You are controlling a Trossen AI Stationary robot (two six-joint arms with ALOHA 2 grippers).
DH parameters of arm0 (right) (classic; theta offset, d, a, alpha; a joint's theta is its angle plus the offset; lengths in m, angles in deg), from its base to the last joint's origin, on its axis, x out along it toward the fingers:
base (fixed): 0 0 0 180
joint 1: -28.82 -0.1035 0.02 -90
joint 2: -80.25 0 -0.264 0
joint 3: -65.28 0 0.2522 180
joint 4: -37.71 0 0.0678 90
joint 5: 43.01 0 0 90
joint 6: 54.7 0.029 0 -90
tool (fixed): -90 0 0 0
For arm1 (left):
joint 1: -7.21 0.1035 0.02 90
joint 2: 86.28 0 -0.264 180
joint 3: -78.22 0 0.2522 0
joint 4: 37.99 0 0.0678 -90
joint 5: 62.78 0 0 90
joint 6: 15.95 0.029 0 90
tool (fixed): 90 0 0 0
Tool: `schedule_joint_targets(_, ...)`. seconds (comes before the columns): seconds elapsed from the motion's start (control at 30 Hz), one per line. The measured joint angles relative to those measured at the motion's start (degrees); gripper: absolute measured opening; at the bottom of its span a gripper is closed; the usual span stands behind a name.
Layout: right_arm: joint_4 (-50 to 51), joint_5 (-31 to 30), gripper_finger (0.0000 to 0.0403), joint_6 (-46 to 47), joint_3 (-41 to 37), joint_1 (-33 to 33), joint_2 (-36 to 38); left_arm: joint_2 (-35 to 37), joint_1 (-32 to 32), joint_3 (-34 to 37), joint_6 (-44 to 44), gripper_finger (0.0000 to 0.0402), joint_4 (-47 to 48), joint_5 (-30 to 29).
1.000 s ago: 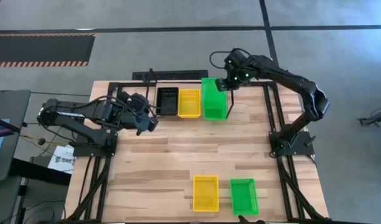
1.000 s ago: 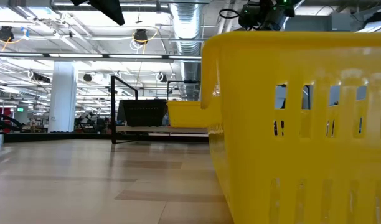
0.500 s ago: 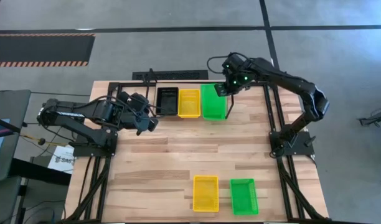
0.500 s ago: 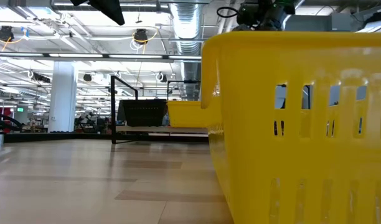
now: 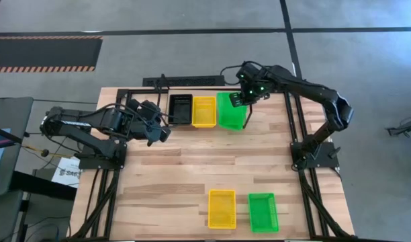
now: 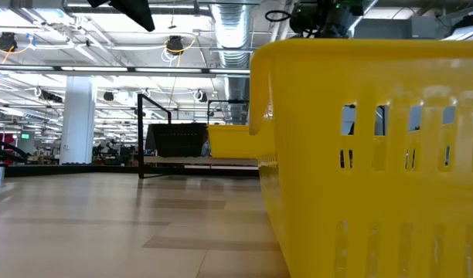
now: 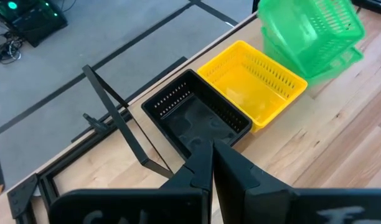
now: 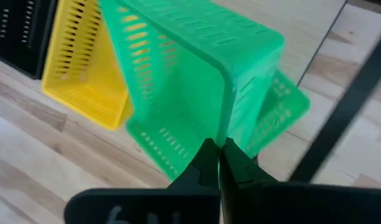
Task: Stack baskets on shelf by color
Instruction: Stack the top green bin on top of the stacked green bins on the shelf
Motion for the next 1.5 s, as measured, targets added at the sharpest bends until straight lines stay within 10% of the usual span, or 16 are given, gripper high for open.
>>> schedule_joint_targets(0.63,-4.7,2.7,0.0005,-0.4,0.0,0.2,-7.6,0.0,0.0,0.0,2.0,0.0,0.0,1.0)
schedule_joint_targets(1.5,-2.0,-0.3,0.018,-9.6,14.4,1.7,-7.5,0.0,0.0,0.0,0.6,0.0,0.0,0.9)
